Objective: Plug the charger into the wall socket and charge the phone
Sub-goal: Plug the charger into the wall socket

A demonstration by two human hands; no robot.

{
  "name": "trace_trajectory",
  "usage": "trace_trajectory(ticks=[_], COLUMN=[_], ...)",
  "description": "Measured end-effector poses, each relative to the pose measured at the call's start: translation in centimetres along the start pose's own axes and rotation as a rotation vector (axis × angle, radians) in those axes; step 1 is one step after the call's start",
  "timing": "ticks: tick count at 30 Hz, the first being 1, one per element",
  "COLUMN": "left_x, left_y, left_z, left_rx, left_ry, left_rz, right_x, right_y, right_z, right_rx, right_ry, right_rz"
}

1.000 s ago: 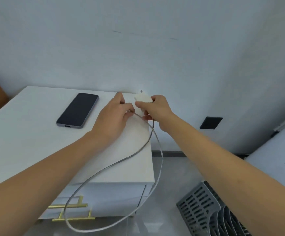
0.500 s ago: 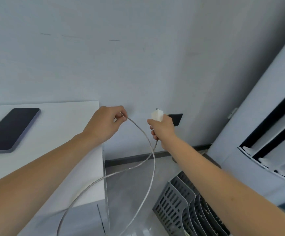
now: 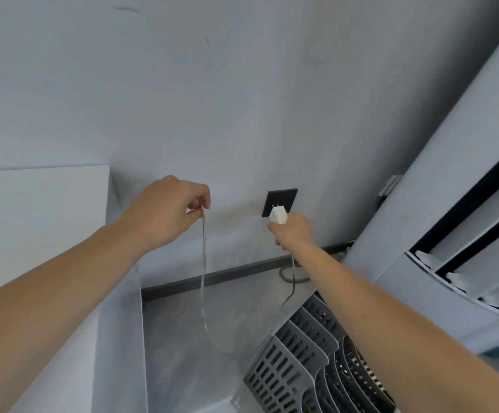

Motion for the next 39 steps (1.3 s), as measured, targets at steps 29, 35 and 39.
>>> trace_trajectory(ticks=[29, 35, 39], left_x=[0.2, 0.2, 0.2], left_y=[0.0, -0.1, -0.1], left_z=[0.4, 0.6, 0.5], left_rx=[0.152, 0.179, 0.19], left_ry=[0.031, 0.012, 0.0], left_rz=[-0.084, -0.081, -0.081], right_x=[-5.1, -5.3, -5.4], right_y=[0.2, 0.2, 0.2], right_z=[0.6, 1.0, 1.1], right_rx=[0.035, 0.048, 0.039], right_ry=[0.011, -0.017, -0.054], right_rz=[-0.062, -0.053, -0.03])
Point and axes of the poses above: each hand's wrist, its own x-axis away from the middle knuckle, its own y-axis out of the palm, z = x × y, the point moved 1 cm from there along -x, towards the middle knuckle
